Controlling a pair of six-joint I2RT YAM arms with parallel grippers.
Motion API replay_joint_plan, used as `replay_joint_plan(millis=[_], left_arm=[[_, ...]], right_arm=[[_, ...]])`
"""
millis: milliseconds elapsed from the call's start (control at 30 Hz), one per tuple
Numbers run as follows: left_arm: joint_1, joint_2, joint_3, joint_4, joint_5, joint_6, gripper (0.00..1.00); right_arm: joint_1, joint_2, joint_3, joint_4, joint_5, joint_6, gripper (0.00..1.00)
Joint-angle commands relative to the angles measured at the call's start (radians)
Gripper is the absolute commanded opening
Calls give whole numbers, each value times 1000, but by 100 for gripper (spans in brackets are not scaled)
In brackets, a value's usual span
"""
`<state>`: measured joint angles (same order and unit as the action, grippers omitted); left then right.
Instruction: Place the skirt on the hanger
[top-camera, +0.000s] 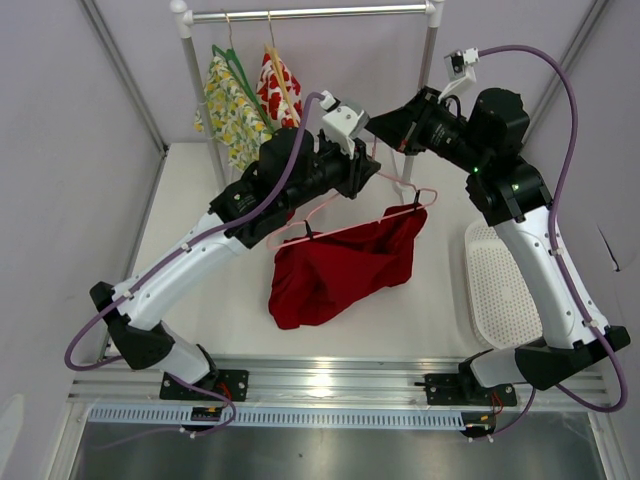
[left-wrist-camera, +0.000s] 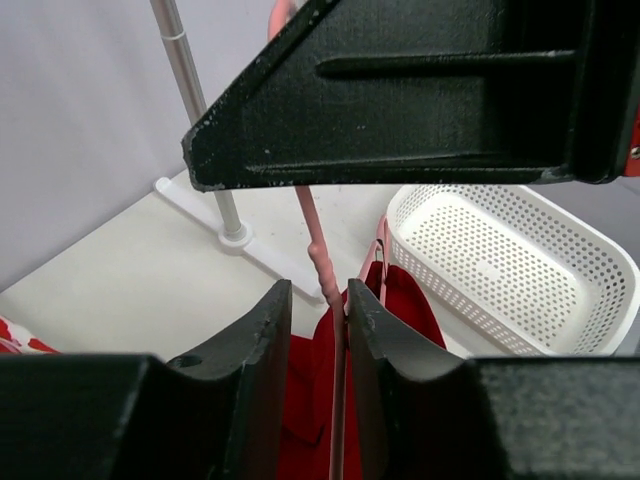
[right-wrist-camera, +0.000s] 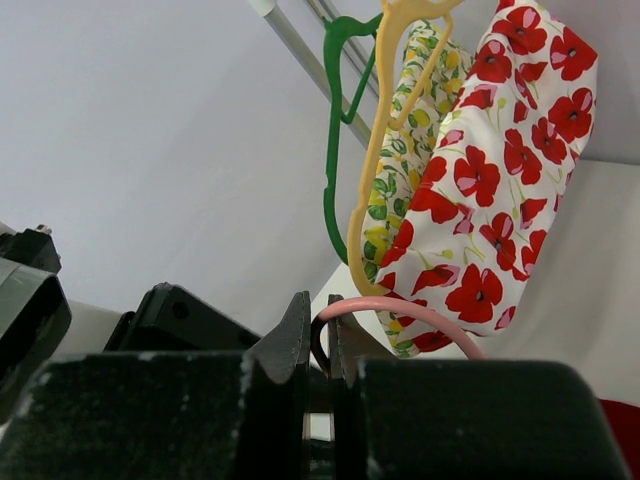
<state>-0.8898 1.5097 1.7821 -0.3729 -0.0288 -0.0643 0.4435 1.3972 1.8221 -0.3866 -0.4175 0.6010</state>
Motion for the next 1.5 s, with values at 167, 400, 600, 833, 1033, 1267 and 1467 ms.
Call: replay_joint_plan(millis=[167,400,600,833,1033,1267,1467], left_arm=[[2,-14,-26,138,-13,-49,0],[2,-78,-93,249,-115,-74,0],[2,-94,-124,308,-125,-72,0],[0,-95,-127,336,-134,-72,0],[0,-97,-121,364,-236,-71,0],[0,-66,-60,413,-422,-92,0],[-21,15,66,445,-574,-74,0]], right_arm=[[3,-18,62,22,8,-7,0],[4,-41,36,-1,109,-26,0],[4,-43,22,8,125,-32,15],[4,-46,-4,23,137,-40,75],[4,-75,-32,-46,279,-56,95],[-23,-164,-83,-133,479,-52,99],[-38,-184,-84,-167,490,-50,99]])
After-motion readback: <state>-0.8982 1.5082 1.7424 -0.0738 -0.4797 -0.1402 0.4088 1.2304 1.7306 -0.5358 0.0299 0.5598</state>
